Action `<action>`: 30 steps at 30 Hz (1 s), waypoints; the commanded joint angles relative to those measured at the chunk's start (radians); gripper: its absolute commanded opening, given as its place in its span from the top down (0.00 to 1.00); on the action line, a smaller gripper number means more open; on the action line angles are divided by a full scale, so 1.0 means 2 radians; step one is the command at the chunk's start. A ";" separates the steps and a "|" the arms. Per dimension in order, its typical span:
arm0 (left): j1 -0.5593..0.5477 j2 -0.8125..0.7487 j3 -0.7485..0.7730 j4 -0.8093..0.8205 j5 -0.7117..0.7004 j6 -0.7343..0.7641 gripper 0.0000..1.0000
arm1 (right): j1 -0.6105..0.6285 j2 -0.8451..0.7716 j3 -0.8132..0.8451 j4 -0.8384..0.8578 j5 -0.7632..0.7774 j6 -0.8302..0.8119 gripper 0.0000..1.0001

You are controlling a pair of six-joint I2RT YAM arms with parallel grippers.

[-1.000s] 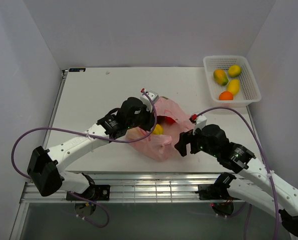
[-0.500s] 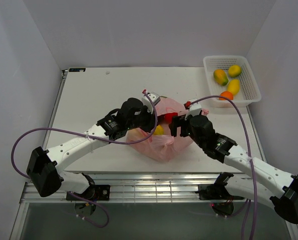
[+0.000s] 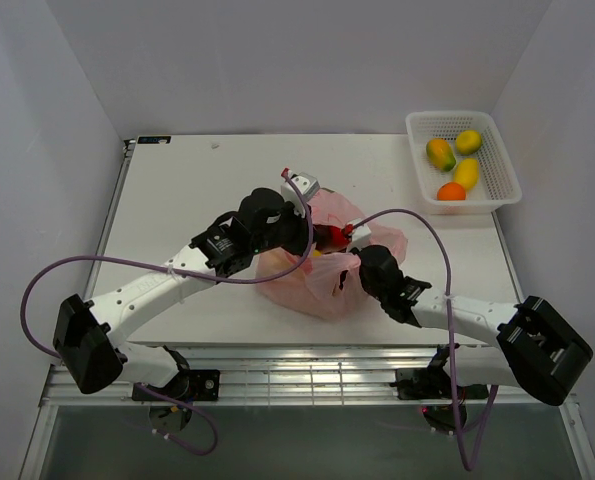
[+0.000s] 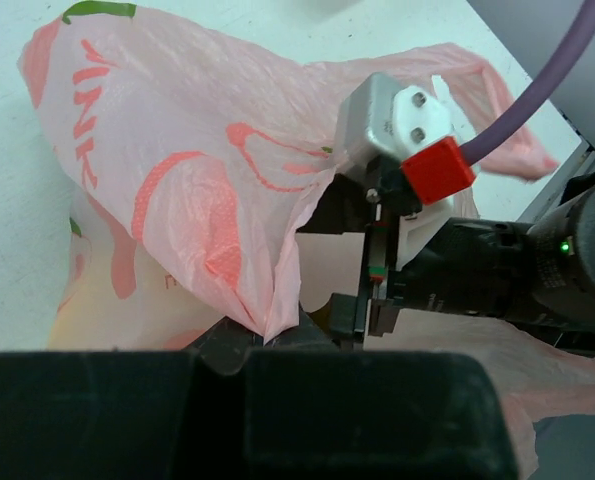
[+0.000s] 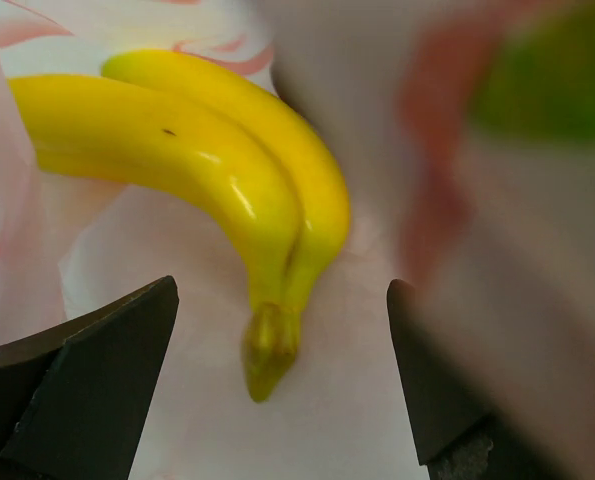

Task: Take the fake fruits out of the plastic bag
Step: Take out the fake fruit from the plastic bag.

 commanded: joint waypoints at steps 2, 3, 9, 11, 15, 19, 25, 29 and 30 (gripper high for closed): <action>-0.003 -0.011 0.029 0.009 0.021 -0.002 1.00 | -0.001 0.013 0.022 0.076 -0.058 0.012 0.10; -0.002 -0.011 0.030 0.009 0.023 -0.002 1.00 | -0.001 0.013 0.022 0.080 -0.063 0.021 0.10; -0.003 0.001 0.054 -0.001 0.002 0.015 1.00 | 0.001 0.019 0.035 0.031 -0.128 0.010 0.10; -0.003 0.006 0.058 0.000 -0.007 0.024 1.00 | 0.000 0.026 0.038 0.004 -0.120 -0.019 0.10; -0.003 0.017 0.052 0.002 -0.008 0.023 1.00 | 0.001 0.063 0.069 -0.067 -0.129 -0.054 0.10; -0.003 0.020 0.041 0.002 0.005 0.011 1.00 | 0.002 0.107 0.060 -0.031 -0.064 -0.021 0.10; -0.003 0.007 0.026 0.005 0.008 0.008 1.00 | 0.007 0.161 0.071 0.002 -0.047 -0.014 0.09; -0.003 0.001 0.016 0.009 0.000 0.005 1.00 | 0.020 0.190 0.087 -0.019 -0.022 -0.014 0.11; -0.004 0.000 0.014 0.010 -0.001 0.004 1.00 | 0.024 0.192 0.088 -0.021 -0.014 -0.010 0.17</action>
